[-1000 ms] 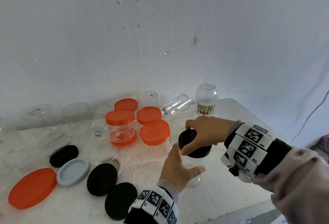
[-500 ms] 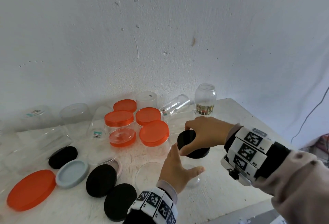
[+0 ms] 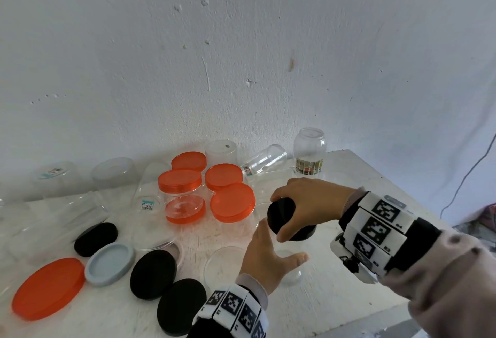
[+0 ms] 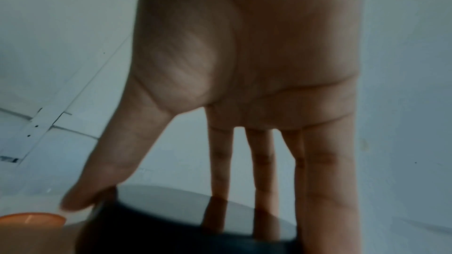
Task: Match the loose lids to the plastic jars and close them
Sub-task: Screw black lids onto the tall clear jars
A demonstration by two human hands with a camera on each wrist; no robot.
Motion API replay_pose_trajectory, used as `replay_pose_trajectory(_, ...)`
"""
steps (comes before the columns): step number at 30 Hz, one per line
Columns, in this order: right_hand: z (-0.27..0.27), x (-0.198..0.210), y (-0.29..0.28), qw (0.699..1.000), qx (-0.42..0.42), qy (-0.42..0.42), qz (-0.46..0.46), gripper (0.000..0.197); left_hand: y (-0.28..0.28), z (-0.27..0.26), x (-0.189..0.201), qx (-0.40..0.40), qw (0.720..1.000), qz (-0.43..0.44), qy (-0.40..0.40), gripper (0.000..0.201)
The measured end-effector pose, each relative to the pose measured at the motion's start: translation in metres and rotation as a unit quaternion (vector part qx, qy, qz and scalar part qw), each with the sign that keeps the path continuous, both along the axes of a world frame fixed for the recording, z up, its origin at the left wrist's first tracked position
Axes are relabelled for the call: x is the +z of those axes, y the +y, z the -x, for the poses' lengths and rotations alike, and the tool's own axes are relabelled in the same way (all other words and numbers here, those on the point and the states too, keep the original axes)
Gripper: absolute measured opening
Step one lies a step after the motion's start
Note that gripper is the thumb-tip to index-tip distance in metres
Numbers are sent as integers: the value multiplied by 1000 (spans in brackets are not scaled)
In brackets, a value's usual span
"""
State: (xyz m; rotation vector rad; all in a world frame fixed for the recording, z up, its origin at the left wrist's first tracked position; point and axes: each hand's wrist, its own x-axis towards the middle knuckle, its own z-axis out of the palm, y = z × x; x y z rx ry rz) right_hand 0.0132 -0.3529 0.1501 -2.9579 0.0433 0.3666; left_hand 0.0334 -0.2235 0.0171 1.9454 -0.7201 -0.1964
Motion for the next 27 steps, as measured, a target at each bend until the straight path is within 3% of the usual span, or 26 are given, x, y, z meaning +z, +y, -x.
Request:
replay_pose_trajectory(5,-1,-3,1,999,-33,0,7,79,-1,0,0,-4,1000,5,9,72)
replay_pose_trajectory(10,1,7,-4,997,17,71,-35,84,0,0,-2,3,1000,3,7,78)
replay_pose_trajectory(21,0,-5,-3,999,-41,13,5,82,0,0,-1,-4,1000,-4,11,75)
replay_pose_trajectory(27,3,3,-4,998,22,48,-41,84,0,1,-1,-1,1000,5,10,82)
